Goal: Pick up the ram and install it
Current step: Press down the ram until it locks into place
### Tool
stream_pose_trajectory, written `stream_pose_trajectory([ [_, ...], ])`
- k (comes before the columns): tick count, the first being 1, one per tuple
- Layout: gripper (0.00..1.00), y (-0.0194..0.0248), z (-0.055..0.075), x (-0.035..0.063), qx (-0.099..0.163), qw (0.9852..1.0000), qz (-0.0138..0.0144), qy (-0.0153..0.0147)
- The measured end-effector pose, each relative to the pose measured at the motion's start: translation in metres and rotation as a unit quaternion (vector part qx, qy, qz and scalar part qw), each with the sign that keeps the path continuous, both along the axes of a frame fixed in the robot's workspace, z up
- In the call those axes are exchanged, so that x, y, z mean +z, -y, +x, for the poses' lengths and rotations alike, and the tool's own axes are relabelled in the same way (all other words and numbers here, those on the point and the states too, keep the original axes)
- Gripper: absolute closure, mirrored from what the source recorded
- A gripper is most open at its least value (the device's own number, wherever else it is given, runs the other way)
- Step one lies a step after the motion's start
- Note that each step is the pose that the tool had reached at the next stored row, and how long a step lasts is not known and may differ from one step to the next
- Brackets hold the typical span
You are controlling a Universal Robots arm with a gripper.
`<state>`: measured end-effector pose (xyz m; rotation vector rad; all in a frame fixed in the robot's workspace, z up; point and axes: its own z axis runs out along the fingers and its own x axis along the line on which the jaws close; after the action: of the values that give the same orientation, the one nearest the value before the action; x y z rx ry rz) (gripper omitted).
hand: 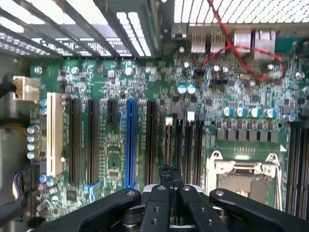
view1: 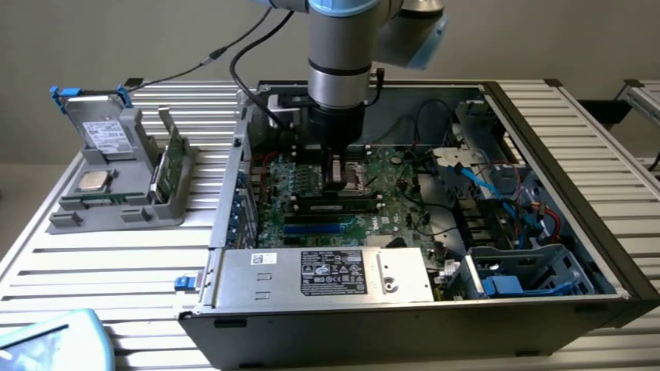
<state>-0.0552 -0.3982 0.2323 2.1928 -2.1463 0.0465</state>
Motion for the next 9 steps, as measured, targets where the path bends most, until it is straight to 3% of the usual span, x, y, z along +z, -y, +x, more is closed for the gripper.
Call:
stream_pose_trajectory([
  [4, 0.89, 0.0000, 0.014, 0.0000, 0.000, 1.0000, 0.0000, -0.0021],
  [9, 0.89, 0.0000, 0.016, 0.0001, 0.000, 1.0000, 0.0000, -0.0024],
])
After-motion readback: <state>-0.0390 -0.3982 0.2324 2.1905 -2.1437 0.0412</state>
